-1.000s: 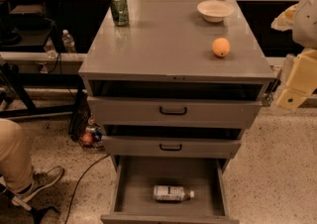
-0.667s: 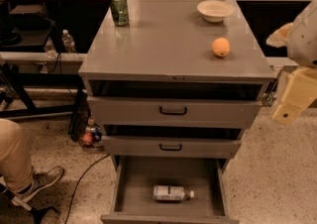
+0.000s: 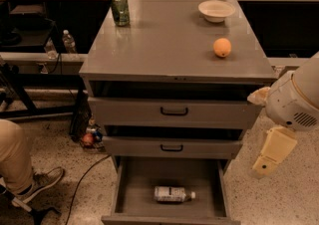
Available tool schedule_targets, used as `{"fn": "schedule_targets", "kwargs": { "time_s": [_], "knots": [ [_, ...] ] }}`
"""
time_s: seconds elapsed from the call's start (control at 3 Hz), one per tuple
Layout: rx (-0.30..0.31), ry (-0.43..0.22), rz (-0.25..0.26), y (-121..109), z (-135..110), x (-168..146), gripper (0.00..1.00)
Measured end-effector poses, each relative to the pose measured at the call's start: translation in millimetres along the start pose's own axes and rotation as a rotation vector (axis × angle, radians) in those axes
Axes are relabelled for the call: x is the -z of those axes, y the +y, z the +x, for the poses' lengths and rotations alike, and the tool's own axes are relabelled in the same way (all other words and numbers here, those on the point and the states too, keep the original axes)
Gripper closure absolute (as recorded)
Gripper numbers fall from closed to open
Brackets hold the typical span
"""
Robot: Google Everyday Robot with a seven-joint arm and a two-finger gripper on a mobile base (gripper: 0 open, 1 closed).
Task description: Pick blue plastic bottle from bottom drawer and place on counter
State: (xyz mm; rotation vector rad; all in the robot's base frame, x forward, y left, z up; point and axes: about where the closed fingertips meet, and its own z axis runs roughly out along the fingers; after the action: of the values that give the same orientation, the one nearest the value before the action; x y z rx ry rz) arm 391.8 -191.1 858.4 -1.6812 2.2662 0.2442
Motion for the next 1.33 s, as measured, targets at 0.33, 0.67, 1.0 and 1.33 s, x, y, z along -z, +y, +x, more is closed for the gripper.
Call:
{"fn": "schedule_targets", "kwargs": {
  "time_s": [0.33,0.67,1.0,1.33],
  "knots": [
    [-0.002,-0.005,-0.005,1,1,-4,0.0],
    [-0.01,-0.031,-0.033,6,7,-24,0.0],
    [0.001,-0.09,-0.084,16,10,-82,0.0],
    [-0.04,-0.214,-0.131,32,14,-171,0.0]
  ]
}}
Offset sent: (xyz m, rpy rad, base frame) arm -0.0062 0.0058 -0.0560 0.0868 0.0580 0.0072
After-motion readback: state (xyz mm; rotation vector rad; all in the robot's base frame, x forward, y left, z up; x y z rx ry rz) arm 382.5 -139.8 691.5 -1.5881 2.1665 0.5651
